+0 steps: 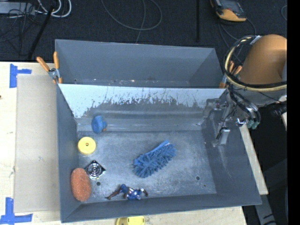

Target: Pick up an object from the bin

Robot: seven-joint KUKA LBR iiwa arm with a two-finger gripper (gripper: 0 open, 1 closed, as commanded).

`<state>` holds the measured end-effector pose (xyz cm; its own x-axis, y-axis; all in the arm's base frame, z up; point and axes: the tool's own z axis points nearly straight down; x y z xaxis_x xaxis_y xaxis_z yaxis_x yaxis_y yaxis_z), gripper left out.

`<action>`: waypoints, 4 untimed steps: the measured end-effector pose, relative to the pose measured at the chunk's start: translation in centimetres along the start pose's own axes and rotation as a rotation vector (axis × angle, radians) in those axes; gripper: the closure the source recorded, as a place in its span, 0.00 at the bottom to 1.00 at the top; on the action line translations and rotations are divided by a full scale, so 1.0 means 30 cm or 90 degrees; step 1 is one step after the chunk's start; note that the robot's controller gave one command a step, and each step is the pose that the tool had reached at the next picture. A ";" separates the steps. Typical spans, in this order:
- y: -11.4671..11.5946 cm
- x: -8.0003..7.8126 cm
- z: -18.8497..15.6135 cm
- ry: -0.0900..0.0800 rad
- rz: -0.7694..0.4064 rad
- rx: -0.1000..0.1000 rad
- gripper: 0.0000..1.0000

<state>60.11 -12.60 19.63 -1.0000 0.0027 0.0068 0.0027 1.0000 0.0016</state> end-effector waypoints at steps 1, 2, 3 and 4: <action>0.002 -0.005 -0.016 -0.005 -0.002 0.001 0.00; 0.053 -0.002 0.124 -0.009 -0.021 0.002 0.00; 0.129 0.030 0.328 -0.006 -0.038 0.001 0.00; 0.229 0.012 0.422 -0.002 0.021 0.000 0.00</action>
Offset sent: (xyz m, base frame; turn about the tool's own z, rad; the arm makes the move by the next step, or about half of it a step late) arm -0.0054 0.0468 -0.1163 -0.0875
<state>59.69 -5.71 6.98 -0.9994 0.0353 0.0038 0.0353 0.9994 0.0008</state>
